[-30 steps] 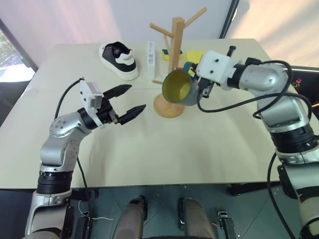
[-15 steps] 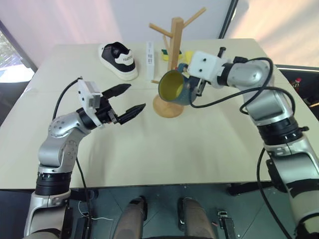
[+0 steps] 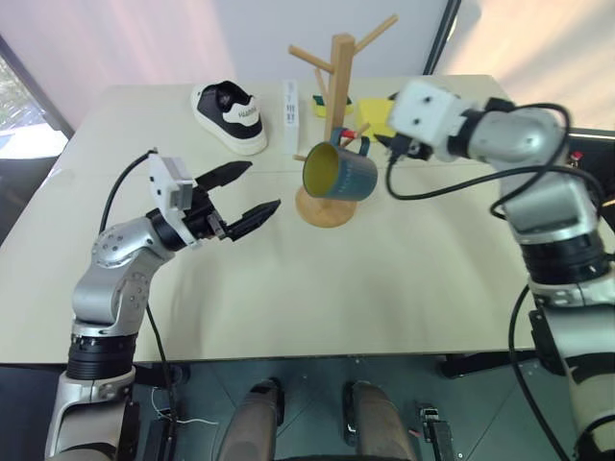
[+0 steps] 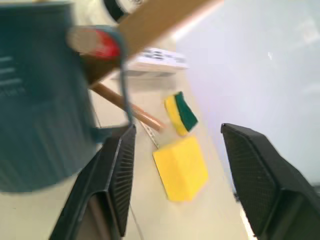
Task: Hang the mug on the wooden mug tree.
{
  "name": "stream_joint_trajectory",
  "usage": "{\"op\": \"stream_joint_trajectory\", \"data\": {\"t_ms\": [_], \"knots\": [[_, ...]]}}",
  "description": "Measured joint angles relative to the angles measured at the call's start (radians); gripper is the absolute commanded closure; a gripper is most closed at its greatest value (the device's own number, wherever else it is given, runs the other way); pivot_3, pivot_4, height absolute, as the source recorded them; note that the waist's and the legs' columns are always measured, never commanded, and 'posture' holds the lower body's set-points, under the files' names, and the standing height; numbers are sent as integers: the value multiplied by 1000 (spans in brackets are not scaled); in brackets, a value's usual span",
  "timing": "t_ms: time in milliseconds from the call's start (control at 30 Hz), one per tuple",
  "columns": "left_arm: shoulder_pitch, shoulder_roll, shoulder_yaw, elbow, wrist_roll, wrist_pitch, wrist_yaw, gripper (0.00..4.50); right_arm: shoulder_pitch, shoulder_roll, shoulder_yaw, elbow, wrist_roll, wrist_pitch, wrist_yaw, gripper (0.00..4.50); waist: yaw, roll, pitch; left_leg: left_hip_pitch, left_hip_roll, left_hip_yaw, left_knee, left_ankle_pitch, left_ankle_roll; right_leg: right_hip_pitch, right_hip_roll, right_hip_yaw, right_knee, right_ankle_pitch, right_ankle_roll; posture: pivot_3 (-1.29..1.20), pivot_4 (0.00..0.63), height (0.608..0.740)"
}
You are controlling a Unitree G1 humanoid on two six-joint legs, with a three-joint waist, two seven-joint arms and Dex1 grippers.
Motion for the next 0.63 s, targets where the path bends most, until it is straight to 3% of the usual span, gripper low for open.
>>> {"op": "stream_joint_trajectory", "data": {"t_ms": [133, 300, 433, 633], "knots": [[14, -5, 6, 12, 0, 4, 30, 0, 121, -11, -157, -87, 131, 64, 13, 1649, 0, 0, 0, 2, 0, 0, 0, 0, 0, 1, 0, 0, 0, 0, 0, 0, 150, 740], [42, -52, 58, 124, 37, -13, 152, 0, 395, 145, -405, -168, 343, 152, -53, 1649, -2, -1, -1, 9, 1, 0, 0, 0, 0, 9, 1, 0, 0, -1, 2, 0, 150, 740], [105, -108, 84, 241, 79, -36, 246, 0, 535, 274, -429, -95, 380, 88, -131, 1649, -5, 0, -1, 10, 1, 1, 0, 0, 0, 9, 1, 1, 0, -3, -2, 0, 150, 740], [154, -125, 89, 288, 146, -91, 331, 0, 568, 348, -395, 28, 378, -64, -181, 1649, -1, -1, -1, 11, 1, 1, 1, 0, 0, 9, 1, 1, 0, -2, -3, 0, 150, 740]]}}
